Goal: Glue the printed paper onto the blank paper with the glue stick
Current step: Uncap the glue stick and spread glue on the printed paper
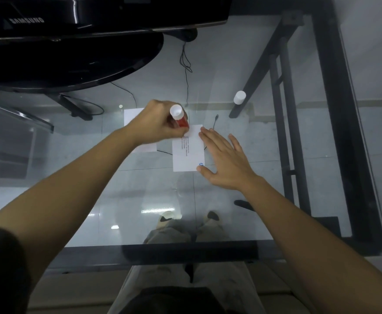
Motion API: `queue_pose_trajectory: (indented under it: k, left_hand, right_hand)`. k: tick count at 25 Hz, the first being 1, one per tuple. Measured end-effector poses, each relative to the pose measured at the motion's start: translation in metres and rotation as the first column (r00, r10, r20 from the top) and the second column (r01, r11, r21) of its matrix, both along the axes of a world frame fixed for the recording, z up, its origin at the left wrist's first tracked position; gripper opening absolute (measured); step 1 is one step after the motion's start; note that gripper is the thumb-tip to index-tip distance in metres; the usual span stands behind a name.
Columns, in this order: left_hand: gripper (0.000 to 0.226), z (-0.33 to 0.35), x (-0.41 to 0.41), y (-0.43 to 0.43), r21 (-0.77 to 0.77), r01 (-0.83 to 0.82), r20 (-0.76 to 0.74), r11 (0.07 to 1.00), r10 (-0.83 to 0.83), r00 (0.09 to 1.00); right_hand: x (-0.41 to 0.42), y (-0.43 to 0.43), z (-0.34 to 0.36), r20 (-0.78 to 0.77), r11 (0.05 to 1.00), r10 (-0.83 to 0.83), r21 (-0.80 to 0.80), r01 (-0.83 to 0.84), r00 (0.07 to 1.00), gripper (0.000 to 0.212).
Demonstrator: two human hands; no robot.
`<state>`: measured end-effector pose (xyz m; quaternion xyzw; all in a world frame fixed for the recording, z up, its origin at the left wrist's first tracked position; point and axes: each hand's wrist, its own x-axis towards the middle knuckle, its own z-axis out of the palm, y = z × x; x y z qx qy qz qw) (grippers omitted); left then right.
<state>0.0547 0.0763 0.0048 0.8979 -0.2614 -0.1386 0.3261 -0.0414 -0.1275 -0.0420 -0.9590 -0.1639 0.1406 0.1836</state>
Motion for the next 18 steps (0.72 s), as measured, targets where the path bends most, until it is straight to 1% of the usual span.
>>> queue_pose_trajectory:
  k: [2, 3, 5, 7, 10, 12, 15, 18]
  left_hand:
    - [0.017, 0.001, 0.002, -0.001, -0.019, -0.041, 0.01, 0.999, 0.042, 0.999]
    - [0.018, 0.002, -0.003, 0.0, -0.041, -0.037, 0.004, 0.998, 0.037, 0.999]
    - [0.019, 0.002, -0.024, 0.003, -0.066, 0.022, -0.005, 0.998, -0.023, 1.0]
    - [0.019, 0.0, -0.046, 0.003, -0.051, 0.096, -0.021, 0.994, -0.098, 0.995]
    - [0.019, -0.001, -0.044, -0.002, -0.027, 0.127, -0.052, 0.992, -0.128, 0.99]
    - [0.021, 0.001, -0.024, -0.008, -0.017, 0.095, -0.027, 0.995, -0.095, 0.995]
    - [0.019, 0.002, -0.001, -0.012, -0.006, -0.003, -0.012, 1.0, 0.002, 1.0]
    - [0.019, 0.001, -0.015, -0.007, -0.037, -0.004, -0.019, 0.999, 0.003, 1.0]
  right_hand:
    - [0.0, 0.0, 0.0, -0.002, 1.0, -0.002, 0.004, 0.002, 1.0, 0.078]
    - [0.0, 0.0, 0.001, -0.002, 1.0, -0.001, 0.005, 0.001, 1.0, 0.078]
    - [0.0, 0.0, 0.002, 0.0, 1.0, 0.0, 0.003, 0.0, 1.0, 0.077]
    - [0.0, 0.0, 0.002, -0.007, 1.0, 0.003, -0.003, -0.003, 1.0, 0.077]
    - [0.0, 0.001, 0.003, -0.01, 1.0, 0.003, -0.008, -0.003, 1.0, 0.077]
    - [0.0, 0.001, 0.004, -0.003, 1.0, 0.001, -0.004, -0.001, 1.0, 0.077]
    - [0.001, 0.001, 0.004, -0.013, 1.0, -0.002, -0.005, 0.002, 1.0, 0.078]
    - [0.0, 0.001, 0.003, -0.009, 1.0, -0.003, -0.006, 0.003, 1.0, 0.08]
